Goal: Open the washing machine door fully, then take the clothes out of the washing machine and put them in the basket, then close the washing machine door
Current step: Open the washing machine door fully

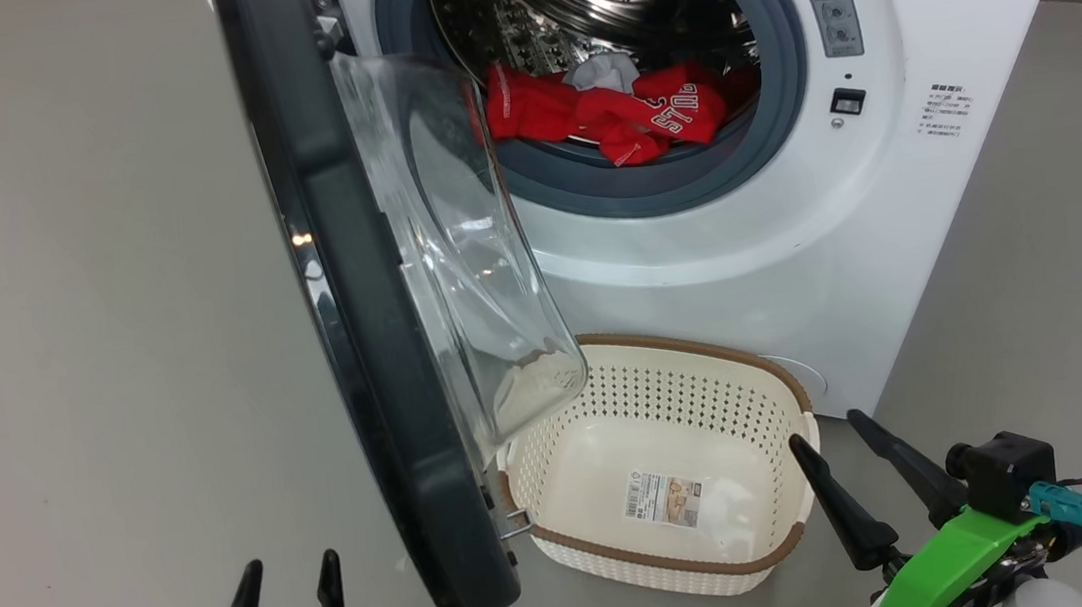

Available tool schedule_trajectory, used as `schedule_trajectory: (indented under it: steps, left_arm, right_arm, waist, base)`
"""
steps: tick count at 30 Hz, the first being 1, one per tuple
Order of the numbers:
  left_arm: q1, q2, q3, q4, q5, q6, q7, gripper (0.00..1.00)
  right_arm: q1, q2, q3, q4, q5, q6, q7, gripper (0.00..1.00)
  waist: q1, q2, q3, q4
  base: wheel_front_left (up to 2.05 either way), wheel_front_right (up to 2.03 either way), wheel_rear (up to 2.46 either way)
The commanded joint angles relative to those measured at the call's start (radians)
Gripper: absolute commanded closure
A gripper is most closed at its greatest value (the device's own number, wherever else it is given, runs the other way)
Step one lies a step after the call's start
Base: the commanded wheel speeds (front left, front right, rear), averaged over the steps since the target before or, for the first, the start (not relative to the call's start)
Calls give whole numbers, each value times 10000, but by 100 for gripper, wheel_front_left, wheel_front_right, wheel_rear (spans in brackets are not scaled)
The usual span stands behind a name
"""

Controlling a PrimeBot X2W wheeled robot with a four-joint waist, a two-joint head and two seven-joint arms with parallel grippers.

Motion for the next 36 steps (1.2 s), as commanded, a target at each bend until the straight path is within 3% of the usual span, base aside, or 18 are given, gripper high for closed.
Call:
schedule_trajectory:
  steps: [1,16,31,32,33,34,35,36]
  left_arm:
    - [-206,116,308,-194,76,-52,-122,0]
    - [-116,116,249,-267,123,-4,-122,0]
    - [-71,116,244,-291,194,-7,-122,0]
    - [-82,116,244,-321,192,-6,-122,5]
    - [-100,116,258,-374,170,4,-122,31]
    - [-116,116,280,-418,115,12,-122,84]
    - [-142,116,323,-484,41,19,-122,100]
    - [-184,116,388,-595,-16,33,-122,100]
  right_arm:
    - [115,88,-84,-322,-370,37,-119,0]
    - [688,910,-1692,-1299,-2475,37,-120,0]
    - [1065,1181,-1936,-952,-2962,37,-120,0]
    - [1064,1185,-1936,-953,-2970,37,-120,0]
    - [1062,1183,-1932,-950,-2987,37,-120,0]
    - [1057,1183,-1933,-948,-2994,37,-120,0]
    - [1053,1184,-1939,-947,-2994,37,-120,0]
    - [1051,1185,-1948,-944,-2993,37,-120,0]
  waist:
    - [0,-1,-6,15]
    - [0,-1,-79,47]
    - [0,-1,-152,78]
    - [0,-1,-158,75]
    - [0,-1,-162,73]
    - [0,-1,-165,73]
    - [0,-1,-169,75]
    - [0,-1,-171,78]
  base:
    - [0,0,0]
    - [0,0,0]
    - [0,0,0]
    - [0,0,0]
    - [0,0,0]
    - [0,0,0]
    - [0,0,0]
    - [0,0,0]
